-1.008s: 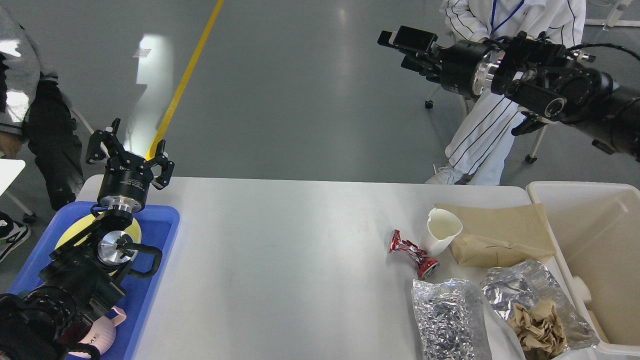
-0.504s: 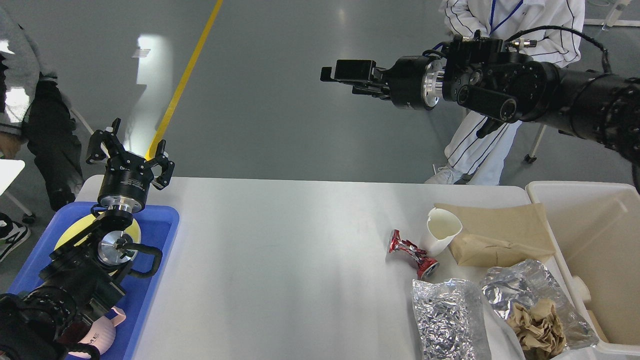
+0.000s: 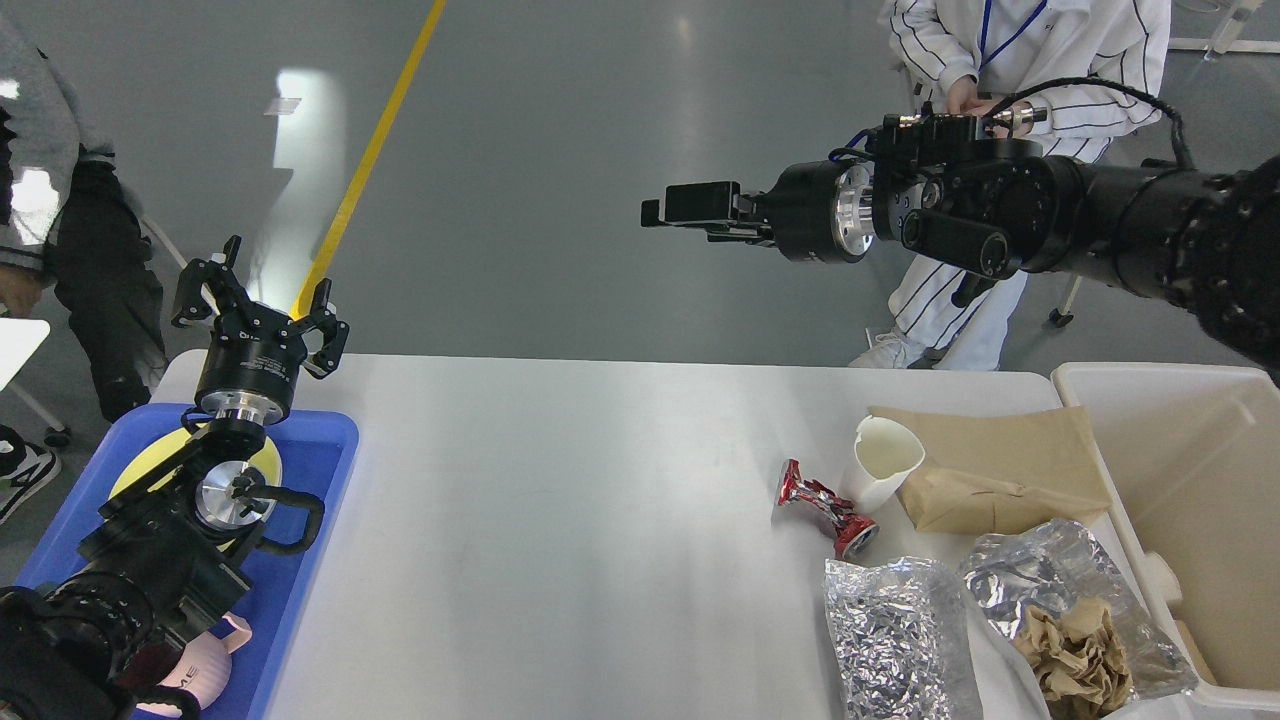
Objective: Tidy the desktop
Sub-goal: 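Raise the right gripper up and away from the cardboard box, then lower the right gripper down onto the brown paper bag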
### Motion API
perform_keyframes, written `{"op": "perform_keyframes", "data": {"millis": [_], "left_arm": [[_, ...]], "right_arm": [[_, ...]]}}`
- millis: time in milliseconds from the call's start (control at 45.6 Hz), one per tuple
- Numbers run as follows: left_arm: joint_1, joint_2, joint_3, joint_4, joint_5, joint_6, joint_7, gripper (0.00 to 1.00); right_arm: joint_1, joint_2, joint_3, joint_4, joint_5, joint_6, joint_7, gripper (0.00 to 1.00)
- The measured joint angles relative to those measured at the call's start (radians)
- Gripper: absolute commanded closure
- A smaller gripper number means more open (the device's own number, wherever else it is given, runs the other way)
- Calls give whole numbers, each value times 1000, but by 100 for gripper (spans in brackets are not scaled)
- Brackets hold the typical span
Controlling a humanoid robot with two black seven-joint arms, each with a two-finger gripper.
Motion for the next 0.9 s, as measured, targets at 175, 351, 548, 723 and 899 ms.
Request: {"op": "perform_keyframes", "data": {"millis": [175, 351, 548, 723, 899], "left_arm": [[0, 0, 0, 0, 0, 0, 0, 3], [0, 0, -1, 0, 0, 0, 0, 3], [1, 0, -1, 0, -1, 1, 0, 3], [1, 0, -1, 0, -1, 1, 0, 3], [0, 0, -1, 0, -1, 1, 0, 3]], "right_arm": [[-23, -5, -18, 7, 0, 0, 0, 0], [-26, -26, -25, 79, 0, 0, 0, 0], [-18, -61, -43, 249, 0, 0, 0, 0], [-10, -91, -44, 375, 0, 0, 0, 0], [14, -99, -66, 403, 6, 0, 0, 0]]}}
